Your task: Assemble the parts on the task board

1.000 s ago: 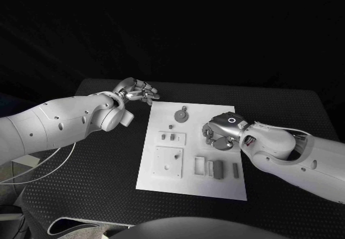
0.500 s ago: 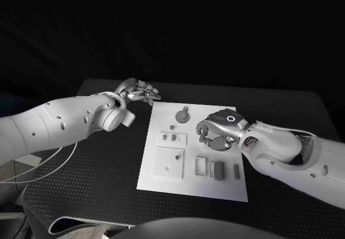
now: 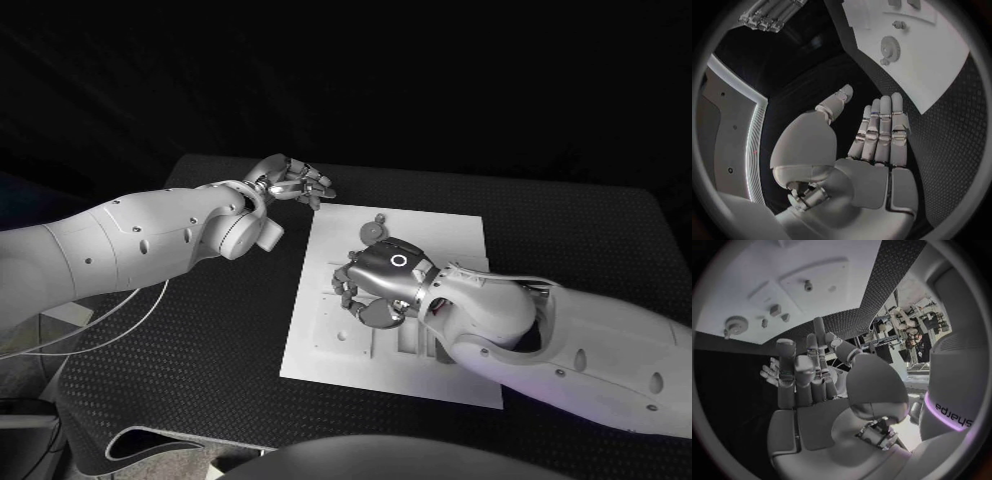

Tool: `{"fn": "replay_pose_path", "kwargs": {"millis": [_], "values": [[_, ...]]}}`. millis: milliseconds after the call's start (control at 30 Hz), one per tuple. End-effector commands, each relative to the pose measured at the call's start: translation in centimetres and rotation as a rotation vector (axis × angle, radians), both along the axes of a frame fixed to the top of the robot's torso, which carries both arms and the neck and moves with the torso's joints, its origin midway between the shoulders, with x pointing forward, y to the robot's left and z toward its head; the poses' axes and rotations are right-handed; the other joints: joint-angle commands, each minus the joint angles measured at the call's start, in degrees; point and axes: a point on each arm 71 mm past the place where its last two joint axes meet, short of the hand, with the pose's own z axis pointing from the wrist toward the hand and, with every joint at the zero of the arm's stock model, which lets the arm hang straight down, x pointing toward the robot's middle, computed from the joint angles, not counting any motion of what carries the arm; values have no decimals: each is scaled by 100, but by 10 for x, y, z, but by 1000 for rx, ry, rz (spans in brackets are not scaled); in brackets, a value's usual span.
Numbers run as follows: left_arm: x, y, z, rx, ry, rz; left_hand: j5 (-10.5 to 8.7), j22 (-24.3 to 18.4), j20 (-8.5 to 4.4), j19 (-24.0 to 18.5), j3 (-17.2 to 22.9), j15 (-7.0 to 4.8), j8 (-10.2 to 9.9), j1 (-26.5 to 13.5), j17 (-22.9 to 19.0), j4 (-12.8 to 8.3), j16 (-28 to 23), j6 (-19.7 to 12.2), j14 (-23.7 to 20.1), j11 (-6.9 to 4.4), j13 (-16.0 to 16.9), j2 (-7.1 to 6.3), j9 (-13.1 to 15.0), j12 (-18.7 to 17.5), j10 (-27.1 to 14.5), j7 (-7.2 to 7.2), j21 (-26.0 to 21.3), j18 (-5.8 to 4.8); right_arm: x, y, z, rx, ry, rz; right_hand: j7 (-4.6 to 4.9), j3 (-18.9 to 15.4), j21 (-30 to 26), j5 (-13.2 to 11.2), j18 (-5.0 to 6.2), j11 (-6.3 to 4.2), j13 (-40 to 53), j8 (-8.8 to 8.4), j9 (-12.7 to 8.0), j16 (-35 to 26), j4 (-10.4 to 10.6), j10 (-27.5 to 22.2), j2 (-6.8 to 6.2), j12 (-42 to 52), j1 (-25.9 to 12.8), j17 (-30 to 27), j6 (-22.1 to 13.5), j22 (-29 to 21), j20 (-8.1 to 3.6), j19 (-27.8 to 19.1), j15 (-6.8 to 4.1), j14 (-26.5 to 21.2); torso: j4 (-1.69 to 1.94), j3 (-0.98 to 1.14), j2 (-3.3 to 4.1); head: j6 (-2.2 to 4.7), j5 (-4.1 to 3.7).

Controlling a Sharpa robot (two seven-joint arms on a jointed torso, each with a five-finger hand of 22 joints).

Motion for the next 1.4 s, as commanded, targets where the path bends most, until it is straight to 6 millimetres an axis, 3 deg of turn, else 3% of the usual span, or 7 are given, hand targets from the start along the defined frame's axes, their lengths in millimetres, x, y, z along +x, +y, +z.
{"fn": "replay_pose_path", "kwargs": {"millis": [33,300,467,767,1400], "values": [[0,-3,1,-8,-8,-14,-21,-6,8,21,-32,14,4,19,9,-7,-28,-48,10,0,-3,43,2,4,-28,6,-24,106,-4,5,-8,-20,-14,29,9,38,25,24,657,-48,7,30,9,36,2,95,10,18,65,7,44,117,-10,10,-93,-67,16,-9,1,-27,73],[0,-6,2,-9,-8,-18,-21,-7,8,22,-32,14,5,21,12,-8,-31,-47,10,0,-3,44,3,4,-28,6,-25,106,-8,14,-33,-39,27,36,9,42,28,24,657,-49,8,29,8,35,0,96,10,15,71,8,43,117,-12,10,-94,-67,13,-13,8,-102,209],[1,-8,1,-10,-7,-21,-21,-7,8,22,-34,14,6,21,15,-9,-33,-47,11,0,-3,44,3,4,-28,6,-26,106,-11,22,-47,-55,45,47,10,44,30,24,657,-50,9,28,8,35,-1,96,12,13,76,8,42,117,-14,10,-95,-68,17,1,9,-133,264],[1,-10,1,-11,-7,-24,-21,-8,8,22,-36,14,7,21,20,-9,-37,-47,11,1,-3,45,3,3,-30,6,-29,106,-9,21,-56,-72,56,39,11,47,33,24,657,-51,11,27,7,34,-1,97,13,9,80,9,41,118,-17,10,-97,-68,11,1,8,-178,335],[1,-9,1,-10,-6,-23,-21,-9,8,24,-37,15,7,24,29,-12,-45,-50,12,1,-3,50,3,3,-31,6,-33,106,-3,9,-64,-112,81,14,13,49,37,24,657,-51,15,25,5,33,1,99,15,2,78,12,38,117,-20,6,-97,-70,3,4,5,-218,384]]}}
